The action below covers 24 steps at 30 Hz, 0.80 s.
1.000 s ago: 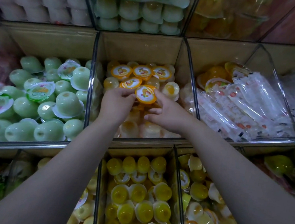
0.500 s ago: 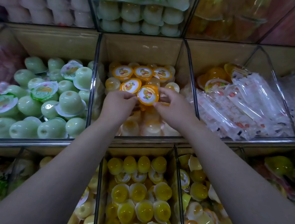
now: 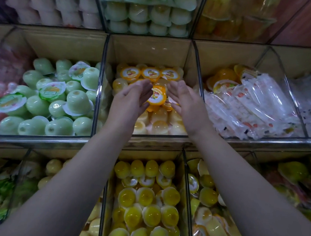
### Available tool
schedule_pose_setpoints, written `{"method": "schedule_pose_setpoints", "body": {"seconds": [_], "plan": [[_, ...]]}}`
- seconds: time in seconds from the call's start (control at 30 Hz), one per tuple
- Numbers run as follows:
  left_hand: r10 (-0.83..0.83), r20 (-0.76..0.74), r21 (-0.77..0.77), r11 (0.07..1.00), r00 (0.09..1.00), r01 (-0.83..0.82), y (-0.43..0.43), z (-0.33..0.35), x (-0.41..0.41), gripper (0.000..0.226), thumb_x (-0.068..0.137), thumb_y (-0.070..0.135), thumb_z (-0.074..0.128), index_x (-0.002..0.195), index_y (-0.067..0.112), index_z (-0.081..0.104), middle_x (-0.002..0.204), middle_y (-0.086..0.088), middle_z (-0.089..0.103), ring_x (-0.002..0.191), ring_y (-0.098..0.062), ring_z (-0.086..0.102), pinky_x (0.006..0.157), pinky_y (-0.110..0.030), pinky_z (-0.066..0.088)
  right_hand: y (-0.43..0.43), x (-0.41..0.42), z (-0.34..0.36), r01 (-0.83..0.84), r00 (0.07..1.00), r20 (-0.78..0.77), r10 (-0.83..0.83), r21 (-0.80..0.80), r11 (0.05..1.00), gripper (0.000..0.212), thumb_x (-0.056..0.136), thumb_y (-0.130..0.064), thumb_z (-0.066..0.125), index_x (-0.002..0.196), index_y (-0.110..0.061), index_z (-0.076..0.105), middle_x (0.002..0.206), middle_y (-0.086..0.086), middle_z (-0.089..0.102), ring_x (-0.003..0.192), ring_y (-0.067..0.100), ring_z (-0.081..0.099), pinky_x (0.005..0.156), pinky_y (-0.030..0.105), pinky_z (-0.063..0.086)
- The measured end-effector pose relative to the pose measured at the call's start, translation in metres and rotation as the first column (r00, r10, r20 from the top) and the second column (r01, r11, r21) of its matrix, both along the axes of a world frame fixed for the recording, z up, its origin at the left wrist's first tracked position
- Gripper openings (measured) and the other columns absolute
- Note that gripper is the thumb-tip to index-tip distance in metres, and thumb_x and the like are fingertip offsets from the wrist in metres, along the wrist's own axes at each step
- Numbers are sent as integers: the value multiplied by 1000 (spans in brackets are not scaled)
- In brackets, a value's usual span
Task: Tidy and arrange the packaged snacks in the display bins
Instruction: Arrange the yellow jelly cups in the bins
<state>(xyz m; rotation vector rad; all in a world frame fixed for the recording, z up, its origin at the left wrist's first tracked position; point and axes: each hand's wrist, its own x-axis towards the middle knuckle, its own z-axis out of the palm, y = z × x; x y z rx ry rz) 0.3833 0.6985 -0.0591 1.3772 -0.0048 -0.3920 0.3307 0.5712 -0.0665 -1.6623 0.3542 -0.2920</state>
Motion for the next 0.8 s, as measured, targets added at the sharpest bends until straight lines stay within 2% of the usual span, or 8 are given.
{"method": "schedule_pose_setpoints", "body": {"seconds": [0.07, 0.13, 0.2, 0.27, 0.43, 0.53, 0.63, 0.8], "plan": [[-38, 1, -43, 998, 999, 38, -2, 1, -5, 29, 104, 32, 37, 112, 23, 64, 116, 8, 69, 107, -3, 64, 85, -23, 49, 0, -7, 1, -3, 1000, 1, 3, 4, 1000, 38, 94, -55, 36, 113, -32, 60, 114, -18, 63, 118, 2, 55, 99, 23, 41], [-68, 8, -63, 996, 998, 68, -4, 1, -10, 32, 104, 35, 34, 117, 24, 62, 121, 9, 67, 110, -1, 62, 84, -22, 47, 1, -15, 4, -7, 1000, 0, 7, 15, 1000, 29, 98, -52, 34, 98, -37, 60, 105, -23, 63, 111, -3, 57, 91, 19, 41], [-98, 19, -78, 992, 995, 100, -6, 3, -18, 36, 104, 38, 32, 123, 23, 59, 124, 10, 64, 113, 0, 60, 86, -21, 45, -2, -23, 3, -1, 1000, 15, 1, 37, 999, 36, 94, -56, 35, 105, -34, 61, 109, -20, 63, 113, -2, 57, 93, 19, 41], [-124, 18, -98, 987, 992, 125, -10, 4, -29, 39, 104, 39, 30, 127, 23, 56, 123, 12, 63, 112, 2, 58, 88, -19, 44, -4, -32, 3, -11, 999, 45, 7, 79, 997, 47, 93, -56, 34, 123, -27, 57, 116, -14, 62, 116, 0, 56, 97, 20, 41], [-163, 60, -98, 981, 985, 168, -18, 5, -54, 41, 105, 39, 28, 131, 22, 53, 122, 14, 63, 112, 5, 58, 93, -20, 43, -7, -59, 4, -25, 998, 58, 16, 150, 988, 62, 91, -57, 34, 136, -18, 51, 128, -7, 59, 122, 3, 54, 107, 29, 39], [-150, 114, -80, 984, 982, 160, -24, 3, -71, 36, 105, 37, 29, 132, 27, 51, 130, 13, 60, 117, 3, 57, 96, -21, 42, -13, -74, 4, -35, 998, 47, 28, 150, 988, 67, 86, -59, 32, 136, -19, 51, 130, -7, 59, 123, 2, 53, 108, 29, 38], [-144, 155, -81, 984, 977, 158, -30, -1, -86, 37, 102, 41, 32, 132, 29, 50, 129, 15, 60, 119, 3, 56, 94, -22, 42, -20, -91, 2, -45, 997, 63, 34, 184, 982, 59, 86, -58, 32, 132, -26, 50, 129, -9, 59, 124, 3, 53, 109, 30, 37], [-152, 138, -108, 980, 979, 167, -44, -7, -107, 42, 101, 41, 31, 136, 25, 49, 126, 16, 61, 119, 2, 56, 94, -21, 43, -36, -118, -4, -43, 996, 83, 24, 239, 970, 61, 94, -53, 28, 138, -16, 47, 136, -1, 57, 122, 3, 54, 104, 22, 41]]}}
